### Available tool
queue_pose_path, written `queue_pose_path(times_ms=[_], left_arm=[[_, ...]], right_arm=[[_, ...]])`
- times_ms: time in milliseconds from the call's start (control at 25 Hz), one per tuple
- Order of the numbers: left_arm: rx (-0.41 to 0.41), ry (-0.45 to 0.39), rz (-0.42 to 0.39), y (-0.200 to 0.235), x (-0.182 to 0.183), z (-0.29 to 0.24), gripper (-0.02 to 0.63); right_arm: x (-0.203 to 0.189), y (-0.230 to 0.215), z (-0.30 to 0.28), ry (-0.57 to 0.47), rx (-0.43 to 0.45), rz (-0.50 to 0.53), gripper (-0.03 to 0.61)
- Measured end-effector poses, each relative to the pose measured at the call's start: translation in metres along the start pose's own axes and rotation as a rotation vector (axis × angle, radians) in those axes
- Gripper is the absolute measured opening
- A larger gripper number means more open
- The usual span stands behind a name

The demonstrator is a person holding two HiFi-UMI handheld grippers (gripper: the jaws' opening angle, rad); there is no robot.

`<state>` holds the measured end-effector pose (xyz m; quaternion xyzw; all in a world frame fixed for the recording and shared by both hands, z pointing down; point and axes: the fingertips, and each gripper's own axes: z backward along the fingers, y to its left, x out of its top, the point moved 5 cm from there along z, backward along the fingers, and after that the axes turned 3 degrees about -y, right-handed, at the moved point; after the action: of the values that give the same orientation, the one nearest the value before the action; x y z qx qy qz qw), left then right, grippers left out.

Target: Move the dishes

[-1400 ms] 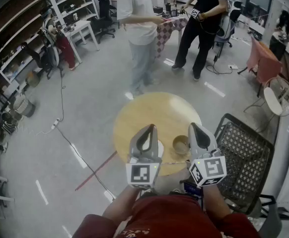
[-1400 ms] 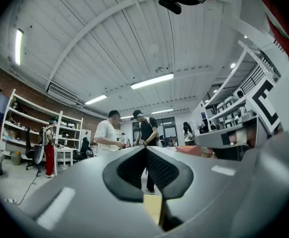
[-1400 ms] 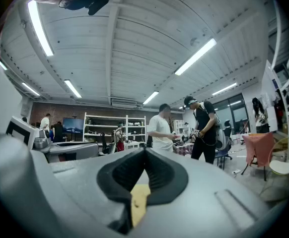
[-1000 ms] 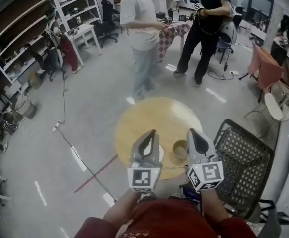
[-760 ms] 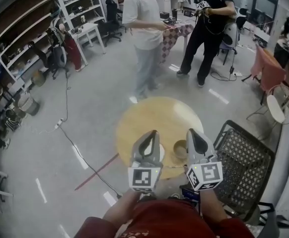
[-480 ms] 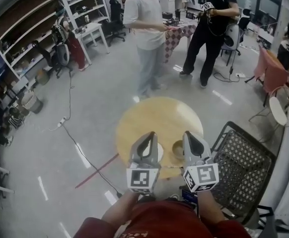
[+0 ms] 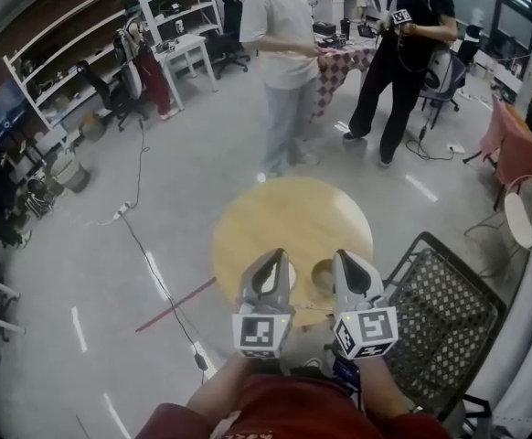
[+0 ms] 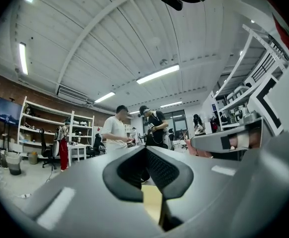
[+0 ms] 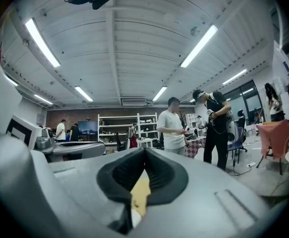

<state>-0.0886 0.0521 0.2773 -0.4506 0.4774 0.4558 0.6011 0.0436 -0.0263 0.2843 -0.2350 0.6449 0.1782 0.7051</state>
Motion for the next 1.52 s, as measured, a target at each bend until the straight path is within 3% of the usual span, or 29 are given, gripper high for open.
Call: queue_pose_path(times_ms=[280,880,1520], left_arm=[[0.014,0.043,0.001,0.008,-0.019,0.003,0.008],[0.015,0.151,0.023,0.073,-0.067,-0.016,0.008],[-0.021,0.424,0.087,0.098,-0.157,-0.011,0.008]], right_arm=[[-0.015,0.006,-0.009,0.031,0.015,-0.011,0.002],[-0.057,0.037,-0.071,0.183,-0.002,0.003,0.002],[-0.148,0.064,-0.097,0.445,-0.030,-0.028,0.002]])
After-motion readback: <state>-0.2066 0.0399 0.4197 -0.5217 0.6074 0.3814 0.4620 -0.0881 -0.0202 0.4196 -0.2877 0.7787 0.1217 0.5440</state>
